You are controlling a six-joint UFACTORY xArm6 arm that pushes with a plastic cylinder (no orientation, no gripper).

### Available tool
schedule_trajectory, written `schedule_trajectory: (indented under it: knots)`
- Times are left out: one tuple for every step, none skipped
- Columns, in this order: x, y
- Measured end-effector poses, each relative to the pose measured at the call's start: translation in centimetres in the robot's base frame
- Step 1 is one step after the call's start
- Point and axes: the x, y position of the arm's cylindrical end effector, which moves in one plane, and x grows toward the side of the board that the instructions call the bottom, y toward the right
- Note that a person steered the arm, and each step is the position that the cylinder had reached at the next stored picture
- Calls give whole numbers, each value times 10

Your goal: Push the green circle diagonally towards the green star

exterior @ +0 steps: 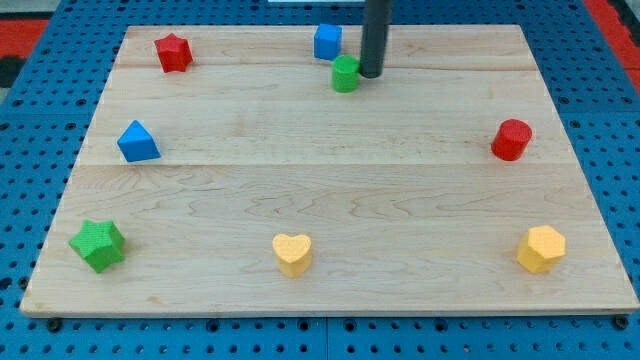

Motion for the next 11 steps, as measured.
schedule_trajectory:
  knots:
    - [-4, -65]
    - [21, -91]
    - [62, -92]
    - [31, -68]
    - [11, -78]
    - [15, -124]
    - [60, -133]
    - [110, -139]
    - [107, -139]
    - [92, -146]
    - [134, -175]
